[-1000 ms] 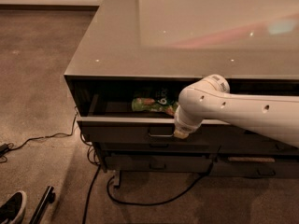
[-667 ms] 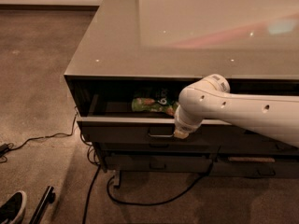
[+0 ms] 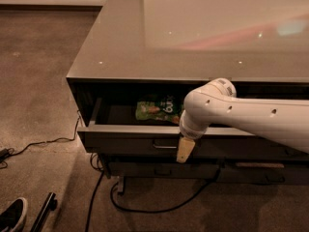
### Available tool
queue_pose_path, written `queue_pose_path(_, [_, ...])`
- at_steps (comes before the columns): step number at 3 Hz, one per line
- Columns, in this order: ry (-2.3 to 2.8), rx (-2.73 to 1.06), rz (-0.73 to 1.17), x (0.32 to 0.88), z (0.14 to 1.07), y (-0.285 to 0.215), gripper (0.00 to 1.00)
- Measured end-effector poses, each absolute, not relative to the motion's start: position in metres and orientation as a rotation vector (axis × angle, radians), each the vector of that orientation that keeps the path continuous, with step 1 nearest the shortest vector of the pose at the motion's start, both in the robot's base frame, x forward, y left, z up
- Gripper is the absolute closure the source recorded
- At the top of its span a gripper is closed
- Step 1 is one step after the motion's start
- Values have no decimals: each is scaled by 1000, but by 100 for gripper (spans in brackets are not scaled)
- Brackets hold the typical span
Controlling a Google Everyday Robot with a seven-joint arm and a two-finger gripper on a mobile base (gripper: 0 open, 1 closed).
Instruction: Open top drawer
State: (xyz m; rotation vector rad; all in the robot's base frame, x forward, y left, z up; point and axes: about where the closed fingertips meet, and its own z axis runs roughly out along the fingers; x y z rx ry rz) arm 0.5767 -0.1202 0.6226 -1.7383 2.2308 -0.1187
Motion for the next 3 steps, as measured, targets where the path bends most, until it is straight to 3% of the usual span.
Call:
queue_pose_path(2, [2174, -1757, -111, 581, 627, -114, 0])
queue_pose_path(3, [2108, -1722, -17, 585, 629, -115, 0])
